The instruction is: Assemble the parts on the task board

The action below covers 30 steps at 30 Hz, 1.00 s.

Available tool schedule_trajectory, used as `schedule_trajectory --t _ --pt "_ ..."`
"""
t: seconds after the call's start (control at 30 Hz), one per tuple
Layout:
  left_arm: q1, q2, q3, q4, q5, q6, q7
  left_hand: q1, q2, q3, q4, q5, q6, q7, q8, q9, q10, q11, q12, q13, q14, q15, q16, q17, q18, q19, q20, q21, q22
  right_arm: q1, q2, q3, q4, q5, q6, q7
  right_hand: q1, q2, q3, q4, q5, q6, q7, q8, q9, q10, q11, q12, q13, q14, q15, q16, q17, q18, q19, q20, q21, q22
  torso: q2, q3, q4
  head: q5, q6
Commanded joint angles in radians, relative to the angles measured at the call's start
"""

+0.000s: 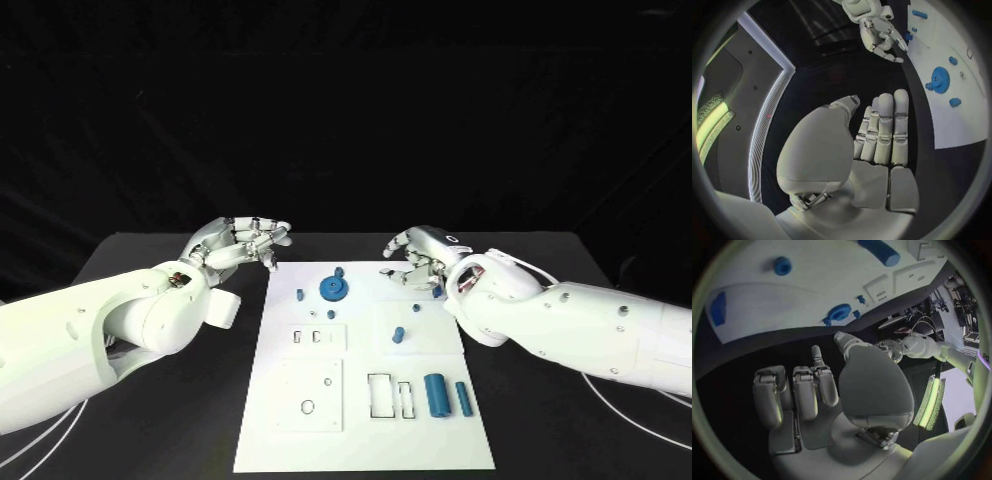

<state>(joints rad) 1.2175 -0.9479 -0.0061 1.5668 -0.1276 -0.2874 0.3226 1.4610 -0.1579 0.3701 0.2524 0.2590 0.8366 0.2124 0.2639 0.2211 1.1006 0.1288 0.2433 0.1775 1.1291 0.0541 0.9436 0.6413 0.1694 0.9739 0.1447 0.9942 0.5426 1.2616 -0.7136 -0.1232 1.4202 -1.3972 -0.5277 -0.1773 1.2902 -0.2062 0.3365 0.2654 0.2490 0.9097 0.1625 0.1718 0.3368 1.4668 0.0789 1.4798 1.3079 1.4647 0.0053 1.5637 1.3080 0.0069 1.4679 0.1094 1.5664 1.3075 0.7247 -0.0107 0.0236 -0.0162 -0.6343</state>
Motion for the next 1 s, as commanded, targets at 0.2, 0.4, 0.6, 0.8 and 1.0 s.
schedule_trajectory --t 0.2,0.4,0.6,0.8,1.0 --pt "0.002 0.002 0.001 0.002 -0.001 0.023 0.005 0.009 -0.004 0.005 0.000 -0.002 -0.006 -0.001 0.004 0.001 -0.004 0.000 0.003 0.000 -0.006 -0.003 -0.004 -0.002 0.015 -0.008 0.002 0.006 0.002 0.021 -0.135 0.001 0.017 0.213 0.170 0.212 0.103 -0.025 0.014 -0.057 -0.041 0.008 -0.002 -0.005 -0.002 0.015 -0.001 -0.014 0.175 0.104 -0.001 0.005 0.253 -0.007 0.103 0.002 0.004 0.263 -0.007 0.0072 -0.0169 -0.006 -0.002" --pt "0.002 0.004 0.001 0.003 -0.001 0.026 0.005 0.009 -0.005 0.006 -0.001 -0.002 -0.006 -0.001 0.004 0.001 -0.005 0.000 0.003 0.000 -0.007 -0.003 -0.004 -0.002 0.015 -0.008 0.002 0.006 0.002 0.009 -0.188 0.001 -0.004 0.210 0.196 0.237 0.120 -0.034 0.013 -0.067 -0.043 0.006 -0.002 -0.008 -0.003 0.013 -0.002 -0.016 0.173 0.105 -0.002 0.006 0.259 -0.007 0.103 0.000 0.004 0.263 -0.006 0.0095 -0.0179 -0.006 -0.007" --pt "0.001 0.004 0.001 0.002 -0.001 0.028 0.005 0.009 -0.005 0.006 -0.001 -0.002 -0.006 -0.001 0.004 0.001 -0.005 0.000 0.003 0.000 -0.007 -0.003 -0.004 -0.002 0.015 -0.008 0.002 0.006 0.002 -0.012 -0.208 0.000 -0.022 0.198 0.203 0.245 0.123 -0.037 0.012 -0.068 -0.043 0.002 -0.001 -0.010 -0.004 0.012 -0.001 -0.018 0.172 0.105 -0.002 0.006 0.260 -0.007 0.103 0.000 0.004 0.263 -0.006 0.0095 -0.0179 -0.005 -0.014" --pt "0.001 0.003 0.001 0.001 -0.001 0.028 0.005 0.009 -0.007 0.007 -0.002 -0.002 -0.006 -0.001 0.004 0.001 -0.005 0.000 0.004 0.000 -0.007 -0.003 -0.004 -0.002 0.015 -0.008 0.002 0.007 0.002 -0.034 -0.206 0.000 -0.038 0.187 0.189 0.237 0.125 -0.039 0.011 -0.069 -0.041 0.000 -0.001 -0.011 -0.005 0.012 -0.001 -0.018 0.172 0.106 -0.001 0.007 0.263 -0.007 0.103 0.000 0.004 0.263 -0.007 0.0071 -0.0176 -0.002 -0.019" --pt "0.001 0.003 0.001 0.001 -0.001 0.029 0.005 0.009 -0.007 0.007 -0.002 -0.002 -0.006 -0.001 0.004 0.001 -0.005 0.000 0.004 0.000 -0.007 -0.003 -0.004 -0.002 0.015 -0.008 0.002 0.007 0.002 -0.044 -0.184 0.000 -0.065 0.188 0.174 0.205 0.123 -0.041 0.008 -0.067 -0.039 -0.001 0.001 -0.012 -0.005 0.013 0.000 -0.017 0.173 0.106 0.000 0.007 0.263 -0.007 0.103 0.000 0.004 0.263 -0.007 0.0055 -0.0148 -0.004 -0.024"
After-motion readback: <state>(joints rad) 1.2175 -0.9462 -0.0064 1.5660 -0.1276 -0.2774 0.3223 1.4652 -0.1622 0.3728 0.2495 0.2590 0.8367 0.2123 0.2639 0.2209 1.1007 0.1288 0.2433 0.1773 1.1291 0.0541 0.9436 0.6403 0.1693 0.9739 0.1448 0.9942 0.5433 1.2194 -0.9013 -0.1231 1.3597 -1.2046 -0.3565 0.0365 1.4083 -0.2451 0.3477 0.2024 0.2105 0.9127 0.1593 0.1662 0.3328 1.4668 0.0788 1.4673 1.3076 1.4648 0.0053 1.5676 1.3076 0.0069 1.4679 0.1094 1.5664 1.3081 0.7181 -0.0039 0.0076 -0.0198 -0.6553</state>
